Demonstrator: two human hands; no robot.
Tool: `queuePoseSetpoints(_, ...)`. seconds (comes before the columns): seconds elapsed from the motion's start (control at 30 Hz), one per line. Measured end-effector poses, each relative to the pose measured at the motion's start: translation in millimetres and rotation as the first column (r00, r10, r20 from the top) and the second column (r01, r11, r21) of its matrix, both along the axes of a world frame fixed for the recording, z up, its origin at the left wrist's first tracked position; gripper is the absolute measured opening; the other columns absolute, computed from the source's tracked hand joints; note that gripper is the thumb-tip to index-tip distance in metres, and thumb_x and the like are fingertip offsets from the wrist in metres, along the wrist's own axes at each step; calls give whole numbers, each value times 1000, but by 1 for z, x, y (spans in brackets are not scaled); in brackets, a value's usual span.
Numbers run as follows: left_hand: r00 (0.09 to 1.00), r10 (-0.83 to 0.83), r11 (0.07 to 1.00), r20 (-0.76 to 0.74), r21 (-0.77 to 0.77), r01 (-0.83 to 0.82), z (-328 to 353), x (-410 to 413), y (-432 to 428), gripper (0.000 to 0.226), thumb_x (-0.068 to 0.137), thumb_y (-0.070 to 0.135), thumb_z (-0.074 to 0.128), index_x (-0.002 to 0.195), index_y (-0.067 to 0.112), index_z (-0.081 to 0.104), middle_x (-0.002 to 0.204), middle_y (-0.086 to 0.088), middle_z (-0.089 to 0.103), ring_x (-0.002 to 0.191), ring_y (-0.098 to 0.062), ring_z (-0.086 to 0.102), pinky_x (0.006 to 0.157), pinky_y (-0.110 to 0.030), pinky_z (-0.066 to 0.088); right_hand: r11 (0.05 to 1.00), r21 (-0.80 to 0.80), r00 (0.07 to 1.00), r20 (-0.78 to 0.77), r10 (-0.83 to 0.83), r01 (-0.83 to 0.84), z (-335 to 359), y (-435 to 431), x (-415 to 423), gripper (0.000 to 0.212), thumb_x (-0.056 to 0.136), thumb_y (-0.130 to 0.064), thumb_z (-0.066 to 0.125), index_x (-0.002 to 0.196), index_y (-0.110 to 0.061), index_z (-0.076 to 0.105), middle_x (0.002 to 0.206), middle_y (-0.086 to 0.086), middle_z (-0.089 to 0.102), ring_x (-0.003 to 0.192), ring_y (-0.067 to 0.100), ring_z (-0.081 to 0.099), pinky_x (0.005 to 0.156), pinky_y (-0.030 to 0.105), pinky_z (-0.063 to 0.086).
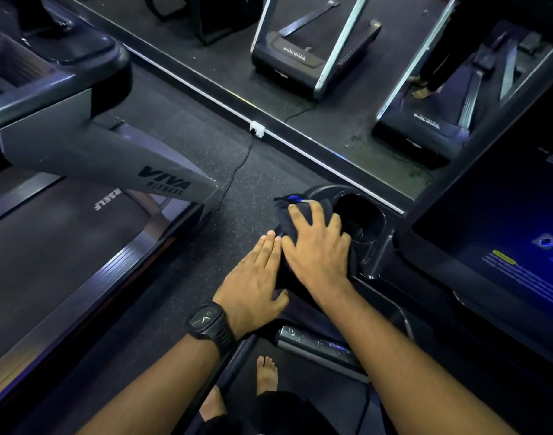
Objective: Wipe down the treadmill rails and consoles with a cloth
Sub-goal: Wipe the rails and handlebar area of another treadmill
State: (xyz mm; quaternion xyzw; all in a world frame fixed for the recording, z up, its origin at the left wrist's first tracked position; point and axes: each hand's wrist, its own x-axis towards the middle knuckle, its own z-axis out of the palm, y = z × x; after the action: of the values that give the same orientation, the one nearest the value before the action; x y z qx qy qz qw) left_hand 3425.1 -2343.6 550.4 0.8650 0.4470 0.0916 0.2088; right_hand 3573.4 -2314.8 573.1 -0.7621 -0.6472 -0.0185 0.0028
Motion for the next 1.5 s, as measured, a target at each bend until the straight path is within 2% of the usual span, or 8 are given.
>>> queuePoseSetpoints(0.1,1000,-11,1000,-19,8,11,1,-3,-3,92,92,43,49,157,1,-1,166,-17,-5,154,-22,-8,122,-26,-8,998,-16,997,-33,67,-68,3,7,19,68,91,-58,52,153,-40,33,161,0,28,134,37,39,94,56,49)
queuePoseSetpoints(0.23,999,-14,1000,-32,4,15,4,-6,-10,91,91,50,37,157,1,-1,166,-16,-6,154,-23,-8,120,-25,-9,990,-53,986,-97,-136,132,6,-9,22,72,92,-52,56,156,-36,29,164,6,22,130,44,44,97,57,47)
queuePoseSetpoints(0.33,999,-13,1000,-41,25,14,5,-9,-14,91,88,54,26,157,0,1,165,-18,-4,154,-24,-6,121,-26,-8,999,36,997,83,-7,4,-7,-42,10,76,83,-53,65,152,-32,40,159,10,36,116,42,54,89,55,47)
queuePoseSetpoints(0.7,996,-28,999,-85,22,30,-1,-16,-21,93,93,49,46,157,3,-4,166,-14,-9,154,-22,-8,125,-37,8,929,27,910,215,355,-369,-10,-58,67,85,76,-52,69,153,-35,39,161,4,37,123,39,53,89,53,50)
queuePoseSetpoints(0.9,996,-32,999,-84,16,34,-3,-18,-24,94,92,48,48,158,4,-4,166,-13,-10,154,-22,-8,126,-37,8,980,41,971,154,185,-193,-7,-44,50,83,79,-51,66,154,-31,38,156,11,41,107,41,60,83,51,54)
queuePoseSetpoints(1.2,992,-37,999,-118,17,39,-6,-19,-22,97,88,47,50,158,4,-3,166,-13,-9,154,-22,-8,125,-39,12,856,-117,806,293,514,-503,-1,-56,75,92,73,-53,77,154,-37,36,165,4,29,131,42,46,91,55,49)
queuePoseSetpoints(1.33,991,-37,999,-129,19,40,-5,-18,-23,97,86,48,48,158,4,0,166,-14,-6,154,-23,-6,125,-39,12,623,-302,520,357,776,-722,2,-78,117,78,81,-50,71,152,-34,41,165,3,31,140,47,40,99,61,44)
queuePoseSetpoints(1.5,987,-3,999,-160,48,11,-2,-15,-24,100,78,61,23,158,3,4,166,-15,-2,154,-23,-3,124,-41,15,667,-368,545,387,743,-648,4,-59,81,85,79,-60,71,154,-36,38,163,3,34,146,45,32,105,65,41)
